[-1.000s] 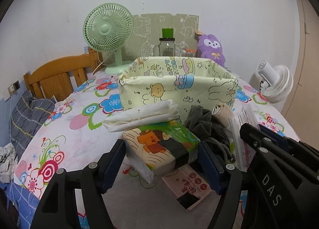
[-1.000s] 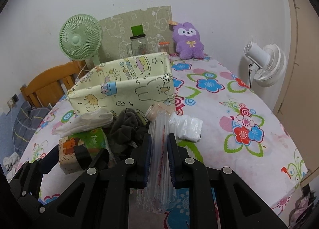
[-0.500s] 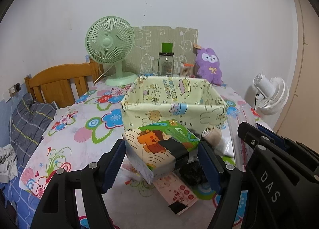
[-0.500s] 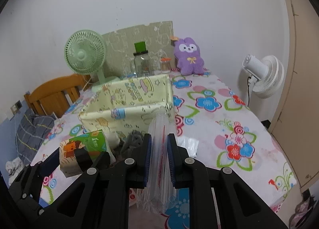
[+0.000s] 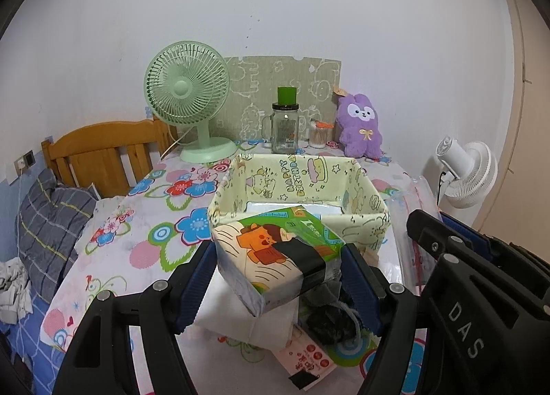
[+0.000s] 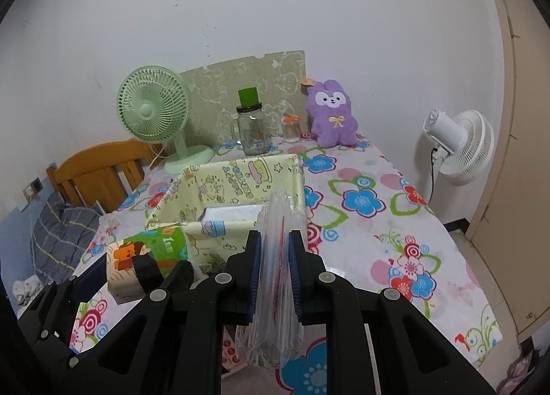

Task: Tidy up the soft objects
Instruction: 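Carry the tissue pack and plastic bag over the yellow fabric box with both tools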

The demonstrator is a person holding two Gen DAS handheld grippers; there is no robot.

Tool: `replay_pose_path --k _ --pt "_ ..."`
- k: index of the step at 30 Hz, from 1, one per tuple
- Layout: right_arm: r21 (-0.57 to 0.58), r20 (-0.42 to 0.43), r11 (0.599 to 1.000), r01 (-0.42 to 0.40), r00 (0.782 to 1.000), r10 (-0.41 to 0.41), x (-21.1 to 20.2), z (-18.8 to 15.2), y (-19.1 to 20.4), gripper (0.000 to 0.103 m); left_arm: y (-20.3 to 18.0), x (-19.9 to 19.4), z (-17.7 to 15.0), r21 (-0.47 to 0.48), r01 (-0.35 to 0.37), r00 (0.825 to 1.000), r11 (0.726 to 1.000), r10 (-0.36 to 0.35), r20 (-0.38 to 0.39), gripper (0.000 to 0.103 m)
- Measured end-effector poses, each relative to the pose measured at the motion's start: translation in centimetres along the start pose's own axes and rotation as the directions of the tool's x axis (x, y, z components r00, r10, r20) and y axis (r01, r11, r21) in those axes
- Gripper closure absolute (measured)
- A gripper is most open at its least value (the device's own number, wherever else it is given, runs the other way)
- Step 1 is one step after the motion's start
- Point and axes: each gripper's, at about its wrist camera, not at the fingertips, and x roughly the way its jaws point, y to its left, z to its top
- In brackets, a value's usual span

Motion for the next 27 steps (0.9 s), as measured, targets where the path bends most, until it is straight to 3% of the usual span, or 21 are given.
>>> replay_pose_path --k 27 --pt "-0.106 0.001 0.994 -0.031 0.999 0.032 3.2 4.9 1.2 0.084 -0.1 3.4 4.8 0.049 0.055 0.998 0.997 -0.056 0.018 0.028"
